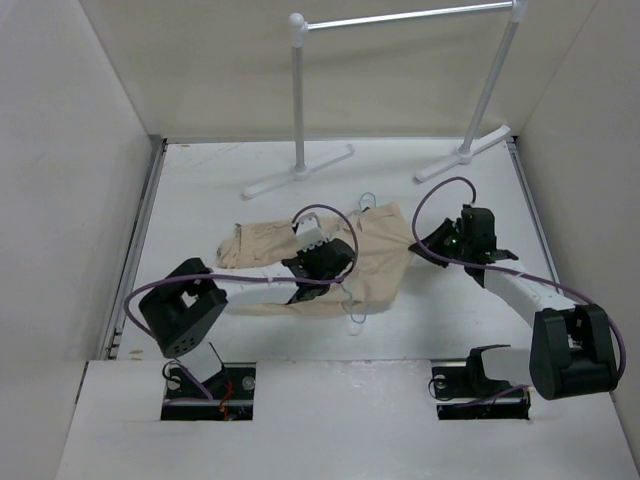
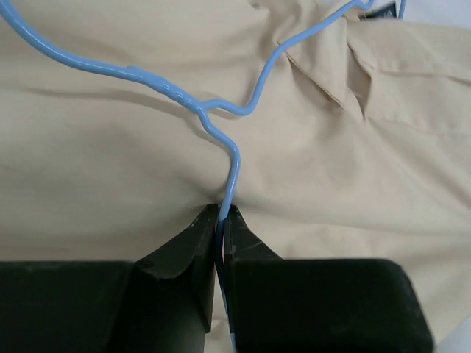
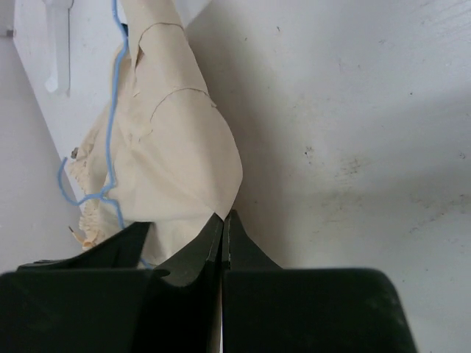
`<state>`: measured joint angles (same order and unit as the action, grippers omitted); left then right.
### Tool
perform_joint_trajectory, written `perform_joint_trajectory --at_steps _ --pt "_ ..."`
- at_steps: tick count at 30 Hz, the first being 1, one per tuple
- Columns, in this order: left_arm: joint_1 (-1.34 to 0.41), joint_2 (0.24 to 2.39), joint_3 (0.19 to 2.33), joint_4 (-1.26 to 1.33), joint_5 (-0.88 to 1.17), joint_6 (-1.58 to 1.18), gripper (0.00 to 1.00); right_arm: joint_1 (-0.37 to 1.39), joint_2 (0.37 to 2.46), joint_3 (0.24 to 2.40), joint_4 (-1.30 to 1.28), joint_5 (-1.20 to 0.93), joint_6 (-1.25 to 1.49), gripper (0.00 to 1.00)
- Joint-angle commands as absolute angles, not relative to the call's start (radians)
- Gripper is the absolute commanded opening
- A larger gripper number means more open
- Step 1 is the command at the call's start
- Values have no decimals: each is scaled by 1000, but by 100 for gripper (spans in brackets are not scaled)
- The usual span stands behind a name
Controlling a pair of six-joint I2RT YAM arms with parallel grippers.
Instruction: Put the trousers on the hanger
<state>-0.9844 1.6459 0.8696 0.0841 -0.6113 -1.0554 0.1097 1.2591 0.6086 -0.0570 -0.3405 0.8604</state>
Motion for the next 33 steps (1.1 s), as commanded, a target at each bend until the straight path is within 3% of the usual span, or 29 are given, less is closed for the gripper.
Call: perform_joint_trajectory --at_steps 1,15,21,33 --pt "-929 1537 824 35 -706 -1034 0 100 1243 644 -78 -322 851 0" --pt "-858 1381 687 -81 -710 -949 0 10 1290 681 -81 -292 864 0" --pt "-964 1430 756 -179 -762 -1002 0 4 1328 776 -95 -281 876 0" --pt "-892 1324 764 -215 -798 -994 0 24 1390 733 -121 -239 853 1"
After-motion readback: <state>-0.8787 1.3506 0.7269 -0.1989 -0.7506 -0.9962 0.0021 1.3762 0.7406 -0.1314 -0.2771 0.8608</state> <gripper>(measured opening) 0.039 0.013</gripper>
